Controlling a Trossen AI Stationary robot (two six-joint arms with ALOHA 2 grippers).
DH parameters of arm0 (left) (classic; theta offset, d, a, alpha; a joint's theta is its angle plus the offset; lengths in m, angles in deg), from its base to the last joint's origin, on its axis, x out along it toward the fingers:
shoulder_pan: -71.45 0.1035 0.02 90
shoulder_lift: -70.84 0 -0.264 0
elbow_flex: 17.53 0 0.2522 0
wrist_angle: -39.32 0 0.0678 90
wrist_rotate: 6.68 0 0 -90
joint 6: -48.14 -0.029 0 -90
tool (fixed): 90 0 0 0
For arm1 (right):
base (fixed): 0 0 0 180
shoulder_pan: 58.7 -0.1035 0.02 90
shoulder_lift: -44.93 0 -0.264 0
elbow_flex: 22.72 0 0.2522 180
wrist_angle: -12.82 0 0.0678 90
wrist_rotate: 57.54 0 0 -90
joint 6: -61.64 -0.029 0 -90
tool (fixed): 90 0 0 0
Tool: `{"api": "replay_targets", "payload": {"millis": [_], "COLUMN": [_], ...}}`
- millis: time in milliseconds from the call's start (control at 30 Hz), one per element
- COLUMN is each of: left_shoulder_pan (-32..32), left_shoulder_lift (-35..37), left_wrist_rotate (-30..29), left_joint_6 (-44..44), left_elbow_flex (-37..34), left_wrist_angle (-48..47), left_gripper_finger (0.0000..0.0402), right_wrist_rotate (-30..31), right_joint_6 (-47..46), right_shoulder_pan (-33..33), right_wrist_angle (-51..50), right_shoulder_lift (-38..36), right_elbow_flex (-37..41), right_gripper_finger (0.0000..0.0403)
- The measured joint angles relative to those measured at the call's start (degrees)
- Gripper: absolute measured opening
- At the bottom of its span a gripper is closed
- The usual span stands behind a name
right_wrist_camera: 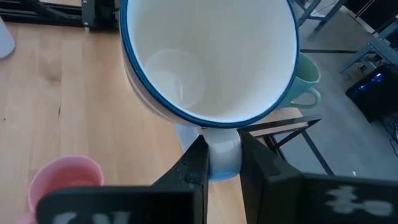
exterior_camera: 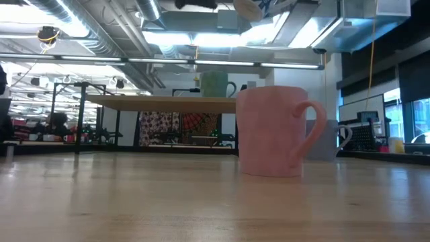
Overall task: Place coffee mugs
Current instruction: Put the white blue on the shelf
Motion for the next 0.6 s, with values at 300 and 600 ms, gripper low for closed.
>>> {"api": "replay_targets", "payload": {"millis": [300, 600], "left_shoulder_pan": [-1.05, -4.8], "left_shoulder_lift": [-1.87, -1.76], "left_wrist_rotate": [0.09, -4.89], "left_joint_6": [2.31, 8.42], "left_elbow_flex": [-0.04, 0.02], "left_wrist_angle": [5.57, 5.41], "left_gripper_finger": [0.0356, 0.0359], "right_wrist_rotate": [0.0, -1.31], "right_joint_6": [2.73, 4.25], "right_shoulder_pan": [0.0, 0.01], "right_wrist_angle": [0.87, 0.94], "right_shoulder_lift": [-0.02, -0.04], "right_elbow_flex": [0.0, 0.0], "right_gripper_finger": [0.0036, 0.0036]}}
